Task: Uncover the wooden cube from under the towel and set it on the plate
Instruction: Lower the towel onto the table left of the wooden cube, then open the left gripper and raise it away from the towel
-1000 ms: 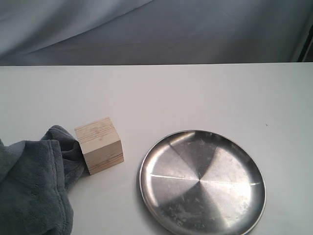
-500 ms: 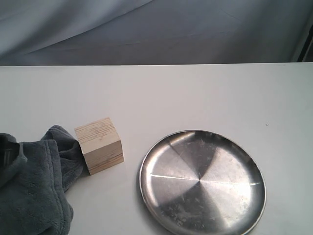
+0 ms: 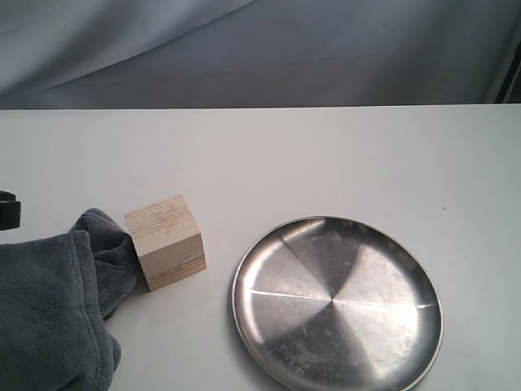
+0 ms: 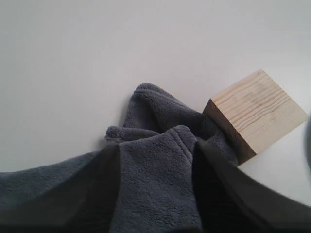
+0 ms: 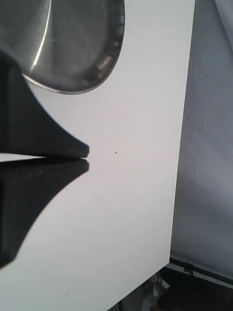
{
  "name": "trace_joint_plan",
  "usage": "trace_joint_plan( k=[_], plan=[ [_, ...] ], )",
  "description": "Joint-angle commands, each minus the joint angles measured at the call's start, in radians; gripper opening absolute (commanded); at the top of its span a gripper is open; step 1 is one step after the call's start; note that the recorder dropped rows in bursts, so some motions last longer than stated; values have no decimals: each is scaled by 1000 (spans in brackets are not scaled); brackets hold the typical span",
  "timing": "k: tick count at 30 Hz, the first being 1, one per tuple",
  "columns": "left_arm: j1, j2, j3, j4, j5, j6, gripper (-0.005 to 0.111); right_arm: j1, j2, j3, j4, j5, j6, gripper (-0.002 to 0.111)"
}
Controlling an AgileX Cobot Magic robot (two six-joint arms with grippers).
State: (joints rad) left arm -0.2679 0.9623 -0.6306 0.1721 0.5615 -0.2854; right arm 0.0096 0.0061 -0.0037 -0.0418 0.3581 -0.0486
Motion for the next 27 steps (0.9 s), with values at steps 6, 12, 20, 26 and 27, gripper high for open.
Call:
trace_joint_plan(
  k=[6,12,20,26,27],
  plan=[
    [1,132,94,-66,-138,7,2,2,-6,4,5,-9,-3,0],
    [-2,246,94,-87,-156,11,0,2,-6,4,5,-9,-3,0],
    [-2,376,94,-87,-161,28,0,2,-6,4,5,-9,-3,0],
    [-2,469,94,-88,-165,28,0,2,-6,4,5,-9,-3,0],
    [-2,477,94,-92,-166,28,0,2,-6,4,5,-9,-3,0]
  ],
)
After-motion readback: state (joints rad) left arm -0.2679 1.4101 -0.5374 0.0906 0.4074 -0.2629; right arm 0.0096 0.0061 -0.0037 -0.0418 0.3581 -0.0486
